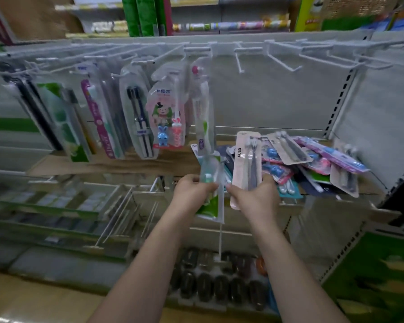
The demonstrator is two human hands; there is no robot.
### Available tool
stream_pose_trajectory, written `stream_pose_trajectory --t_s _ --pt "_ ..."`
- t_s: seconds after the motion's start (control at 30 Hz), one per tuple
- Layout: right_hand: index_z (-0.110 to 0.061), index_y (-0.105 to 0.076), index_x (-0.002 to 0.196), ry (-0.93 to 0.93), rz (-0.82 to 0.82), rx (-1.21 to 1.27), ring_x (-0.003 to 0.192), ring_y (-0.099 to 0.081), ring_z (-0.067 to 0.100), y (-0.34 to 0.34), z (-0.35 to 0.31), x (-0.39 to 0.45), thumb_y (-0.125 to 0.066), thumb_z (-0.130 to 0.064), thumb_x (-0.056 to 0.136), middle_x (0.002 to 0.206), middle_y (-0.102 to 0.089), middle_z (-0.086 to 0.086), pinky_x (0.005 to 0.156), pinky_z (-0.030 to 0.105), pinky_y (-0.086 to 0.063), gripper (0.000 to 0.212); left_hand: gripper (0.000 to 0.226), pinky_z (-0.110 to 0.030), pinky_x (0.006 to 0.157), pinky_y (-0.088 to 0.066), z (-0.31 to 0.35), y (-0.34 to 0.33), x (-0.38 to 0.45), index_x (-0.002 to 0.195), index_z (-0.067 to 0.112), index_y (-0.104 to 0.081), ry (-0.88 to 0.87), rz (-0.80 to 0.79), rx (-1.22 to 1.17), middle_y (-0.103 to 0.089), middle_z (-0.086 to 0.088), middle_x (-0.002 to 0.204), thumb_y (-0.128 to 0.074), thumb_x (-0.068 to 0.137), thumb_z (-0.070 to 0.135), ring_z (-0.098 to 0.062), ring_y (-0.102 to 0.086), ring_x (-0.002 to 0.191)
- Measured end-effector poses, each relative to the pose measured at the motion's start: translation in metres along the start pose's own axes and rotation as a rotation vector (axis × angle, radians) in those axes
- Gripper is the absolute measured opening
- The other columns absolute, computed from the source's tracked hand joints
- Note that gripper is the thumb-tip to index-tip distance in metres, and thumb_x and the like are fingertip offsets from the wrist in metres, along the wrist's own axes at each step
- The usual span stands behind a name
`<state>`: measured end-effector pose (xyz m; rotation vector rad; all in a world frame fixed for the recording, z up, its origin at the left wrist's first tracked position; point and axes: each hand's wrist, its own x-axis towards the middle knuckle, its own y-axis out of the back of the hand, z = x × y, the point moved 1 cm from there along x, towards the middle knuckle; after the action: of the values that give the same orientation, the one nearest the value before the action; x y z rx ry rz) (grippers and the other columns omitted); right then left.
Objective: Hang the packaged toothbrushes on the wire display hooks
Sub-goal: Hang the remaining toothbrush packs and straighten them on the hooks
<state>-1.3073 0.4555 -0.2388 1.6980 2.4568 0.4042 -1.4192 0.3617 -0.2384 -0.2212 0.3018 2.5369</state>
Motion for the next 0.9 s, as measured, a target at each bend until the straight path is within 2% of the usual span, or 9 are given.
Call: stream_pose_trajectory --t_s 0.1,0.17,0.33,0.43,0.57,0.63,0.77,0.83,0.9 --pt "-0.015 -0.057 0.121 -0.028 -0.006 0.136 0.086 -0.063 0.014 -0.002 0.003 -0.007 -0.086 -0.02 0.078 0.101 -0.063 -0.006 0.065 0.024 -0.047 0.053 0.036 -0.044 0.079 -0.062 -0.003 0.004 -0.007 0.111 0.012 -0.067 0.0 -0.011 -0.017 -0.076 -0.009 0.097 -0.084 0.08 0.021 -0.027 -0.075 0.083" --pt "-0.02 -0.054 0.114 -0.039 -0.001 0.184 0.082 -0.064 0.01 -0.004 0.004 -0.012 -0.084 -0.018 0.08 0.095 -0.062 -0.009 0.063 0.024 -0.049 0.045 0.036 -0.048 0.082 -0.062 -0.004 0.007 -0.007 0.112 0.012 -0.067 -0.002 -0.038 -0.03 -0.076 -0.009 0.098 -0.084 0.08 0.019 -0.027 -0.076 0.084" --pt "-0.022 -0.053 0.114 -0.059 0.049 0.206 0.084 -0.069 0.016 -0.012 0.003 -0.027 -0.079 -0.016 0.081 0.101 -0.066 -0.003 0.073 0.04 -0.059 0.042 0.032 -0.04 0.076 -0.062 -0.006 0.022 -0.011 0.11 0.013 -0.065 0.005 -0.122 -0.036 -0.076 -0.008 0.097 -0.081 0.083 0.016 -0.025 -0.076 0.084" --pt "-0.023 -0.051 0.112 -0.055 0.093 0.197 0.084 -0.068 0.018 -0.019 0.003 -0.038 -0.079 -0.017 0.08 0.101 -0.065 -0.002 0.071 0.039 -0.058 0.043 0.027 -0.036 0.07 -0.059 -0.009 0.035 -0.016 0.107 0.008 -0.07 -0.003 -0.181 0.014 -0.077 -0.009 0.089 -0.08 0.083 0.015 -0.024 -0.076 0.08" --pt "-0.028 -0.052 0.109 -0.068 0.161 0.213 0.086 -0.069 0.018 -0.035 0.0 -0.062 -0.083 -0.02 0.076 0.104 -0.066 -0.001 0.076 0.043 -0.06 0.046 0.016 -0.029 0.063 -0.056 -0.016 0.058 -0.025 0.1 0.009 -0.074 -0.004 -0.228 0.023 -0.077 -0.005 0.075 -0.078 0.087 0.017 -0.019 -0.075 0.068" --pt "-0.026 -0.053 0.108 -0.062 0.182 0.225 0.082 -0.068 0.016 -0.042 -0.002 -0.075 -0.083 -0.018 0.076 0.099 -0.067 -0.003 0.074 0.04 -0.059 0.044 0.017 -0.027 0.061 -0.056 -0.021 0.072 -0.027 0.1 0.008 -0.074 -0.014 -0.228 0.008 -0.077 -0.005 0.075 -0.078 0.087 0.017 -0.018 -0.075 0.066" --pt "-0.025 -0.053 0.111 -0.01 0.156 0.246 0.075 -0.062 0.003 -0.055 -0.008 -0.102 -0.078 -0.013 0.084 0.092 -0.064 -0.01 0.055 0.02 -0.043 0.039 0.024 -0.034 0.068 -0.06 -0.028 0.099 -0.034 0.105 0.008 -0.072 -0.033 -0.223 -0.037 -0.078 -0.008 0.083 -0.08 0.085 0.019 -0.022 -0.077 0.073" --pt "-0.023 -0.053 0.112 -0.004 0.146 0.25 0.078 -0.062 0.006 -0.063 -0.009 -0.114 -0.078 -0.013 0.083 0.095 -0.063 -0.008 0.056 0.02 -0.042 0.039 0.024 -0.032 0.062 -0.059 -0.029 0.113 -0.037 0.107 0.008 -0.07 -0.033 -0.21 -0.069 -0.078 -0.007 0.084 -0.079 0.087 0.017 -0.02 -0.077 0.07" --pt "-0.022 -0.052 0.111 -0.005 0.154 0.253 0.086 -0.065 0.015 -0.074 -0.012 -0.125 -0.079 -0.013 0.081 0.101 -0.063 -0.003 0.066 0.029 -0.051 0.041 0.021 -0.027 0.054 -0.056 -0.028 0.128 -0.041 0.107 0.011 -0.069 -0.042 -0.204 -0.076 -0.077 -0.006 0.086 -0.077 0.089 0.018 -0.017 -0.076 0.067"
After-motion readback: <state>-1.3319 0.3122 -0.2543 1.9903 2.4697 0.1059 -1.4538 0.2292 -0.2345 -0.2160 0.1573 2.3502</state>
